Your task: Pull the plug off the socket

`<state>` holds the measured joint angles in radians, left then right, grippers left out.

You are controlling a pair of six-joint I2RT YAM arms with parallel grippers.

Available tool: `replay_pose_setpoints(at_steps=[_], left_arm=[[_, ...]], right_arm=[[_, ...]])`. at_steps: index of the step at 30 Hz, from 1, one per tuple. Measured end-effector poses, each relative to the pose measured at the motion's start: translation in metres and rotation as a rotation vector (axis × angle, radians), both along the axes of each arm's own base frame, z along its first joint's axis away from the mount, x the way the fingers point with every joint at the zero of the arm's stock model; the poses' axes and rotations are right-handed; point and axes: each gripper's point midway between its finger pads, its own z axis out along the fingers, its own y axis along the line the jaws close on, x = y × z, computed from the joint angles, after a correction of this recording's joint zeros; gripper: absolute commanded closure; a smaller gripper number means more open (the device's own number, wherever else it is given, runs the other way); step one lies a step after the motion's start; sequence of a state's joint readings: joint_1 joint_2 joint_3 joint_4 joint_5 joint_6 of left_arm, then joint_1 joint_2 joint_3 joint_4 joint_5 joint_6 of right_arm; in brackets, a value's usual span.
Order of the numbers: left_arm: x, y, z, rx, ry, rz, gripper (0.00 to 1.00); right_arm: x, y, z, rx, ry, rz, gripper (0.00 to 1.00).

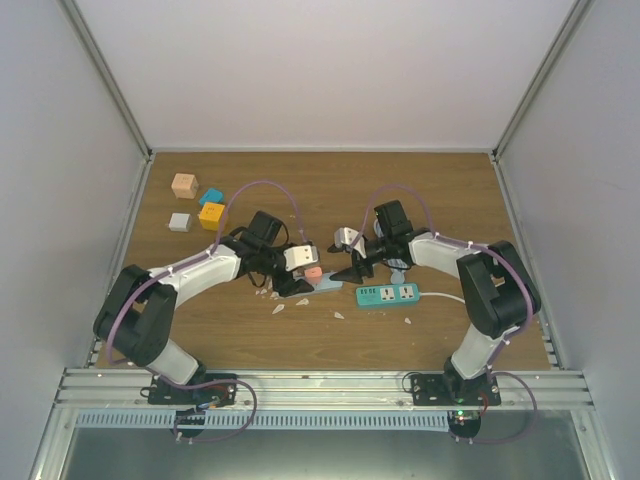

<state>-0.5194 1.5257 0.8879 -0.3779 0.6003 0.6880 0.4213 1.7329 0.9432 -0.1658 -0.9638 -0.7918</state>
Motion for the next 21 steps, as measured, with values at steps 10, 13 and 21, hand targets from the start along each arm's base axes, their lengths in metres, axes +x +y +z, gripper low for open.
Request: replay_pose_setpoints(at_steps=[10,13,21], left_arm=[[0.008,-0.006,-0.017,0.025,-0.004,0.015,0.64],[0.013,-0.006,-0.019,0.034,-0.022,0.021,0.72],[0.016,-0.006,-0.019,0.044,-0.053,-0.005,0.78]], right_arm=[[-0.002,0.002,-0.002,0.030,0.027,-0.020,0.20],[-0.003,0.003,-0.006,0.031,0.032,-0.023,0.20],[-0.005,0.002,-0.025,0.010,0.066,-0.037,0.19]])
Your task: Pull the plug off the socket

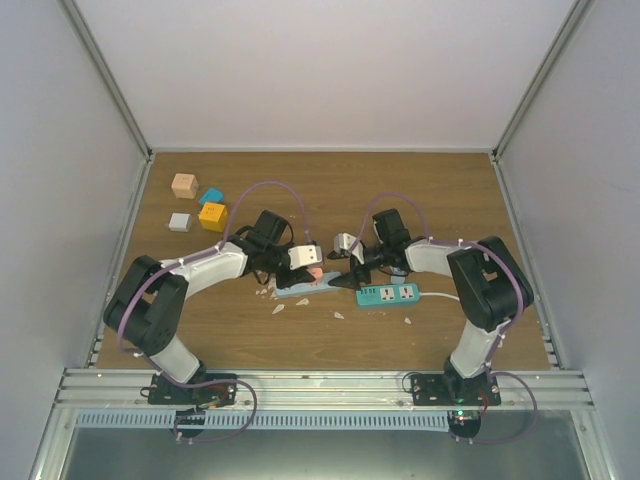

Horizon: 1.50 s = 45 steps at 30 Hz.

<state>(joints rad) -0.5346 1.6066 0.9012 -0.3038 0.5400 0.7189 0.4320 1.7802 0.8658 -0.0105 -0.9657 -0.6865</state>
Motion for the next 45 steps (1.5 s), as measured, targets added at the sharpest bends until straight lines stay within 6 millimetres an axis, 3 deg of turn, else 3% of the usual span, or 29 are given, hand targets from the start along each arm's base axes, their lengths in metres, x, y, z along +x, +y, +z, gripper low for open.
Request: replay_pose_setpoints(at_steps=[31,34,45], left_arm=[[0.005,-0.007,-0.004,-0.071,-0.011,-0.062,0.78],[0.005,-0.007,-0.003,-0.074,-0.016,-0.062,0.79],[0.004,-0.007,-0.001,-0.076,-0.018,-0.066,0.82]], right_arm=[[-0.001,0.007,-0.045,-0.077,0.005,0.002,0.20],[-0.003,0.009,-0.050,-0.087,0.004,0.012,0.24],[-0.006,0.016,-0.055,-0.112,-0.027,0.037,0.59]])
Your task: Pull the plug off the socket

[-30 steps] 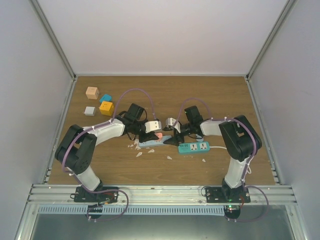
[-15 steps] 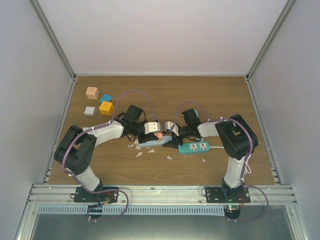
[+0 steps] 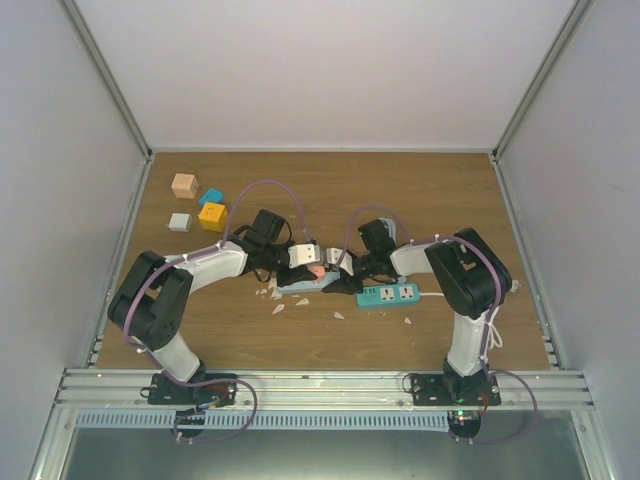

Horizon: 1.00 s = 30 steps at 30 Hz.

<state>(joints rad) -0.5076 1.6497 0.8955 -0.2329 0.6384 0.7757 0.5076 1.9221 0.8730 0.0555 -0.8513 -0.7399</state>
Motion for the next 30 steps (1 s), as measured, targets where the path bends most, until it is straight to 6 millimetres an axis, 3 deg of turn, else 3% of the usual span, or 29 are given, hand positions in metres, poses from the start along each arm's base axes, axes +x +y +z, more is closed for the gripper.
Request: replay_pose_setpoints(at_steps=[11,30], left_arm=[[-0.001,0.006,0.004,-0.040,0.067,0.017,0.86],[-0.002,0.016,0.012,-0.024,0.001,0.006,0.87]], right_arm=[[-0.004,0.002,0.001,0.008,0.005,0.017,0.79],[-0.001,0.012,0.007,0.028,-0.019,0.034,0.83]])
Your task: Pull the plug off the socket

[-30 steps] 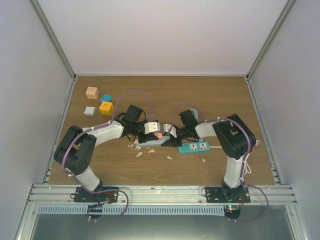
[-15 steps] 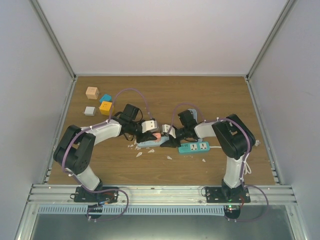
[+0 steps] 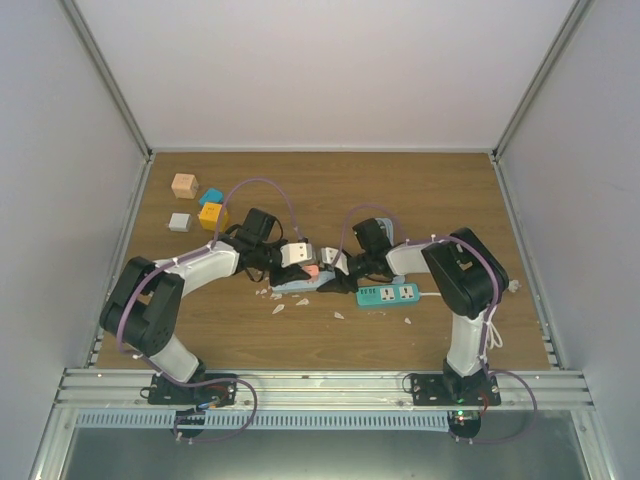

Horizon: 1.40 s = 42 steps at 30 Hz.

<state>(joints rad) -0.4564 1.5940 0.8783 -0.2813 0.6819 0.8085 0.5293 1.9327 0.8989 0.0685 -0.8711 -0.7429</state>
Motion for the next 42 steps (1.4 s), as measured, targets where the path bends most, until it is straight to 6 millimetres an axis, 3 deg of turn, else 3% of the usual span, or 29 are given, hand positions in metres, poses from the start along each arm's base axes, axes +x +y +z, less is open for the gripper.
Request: replay_pose_setpoints(at_steps=[21,33,42], left_arm=[[-0.002,0.002,-0.007,-0.009,0.090,0.021,0.88],[-0.015,0.008,-0.006,0.048,-0.044,-0.005,0.90],[-0.007,0.013,0.006,-0.029,0.047,0.046,0.91]], right_arm=[[-0.005,0.004,-0.007,-0.013,0.019,0.014,0.84],[-0.011,0.009,-0.007,-0.008,0.026,0.038,0.84],[-0.007,0.014,0.001,0.021,0.009,0.048,0.85]])
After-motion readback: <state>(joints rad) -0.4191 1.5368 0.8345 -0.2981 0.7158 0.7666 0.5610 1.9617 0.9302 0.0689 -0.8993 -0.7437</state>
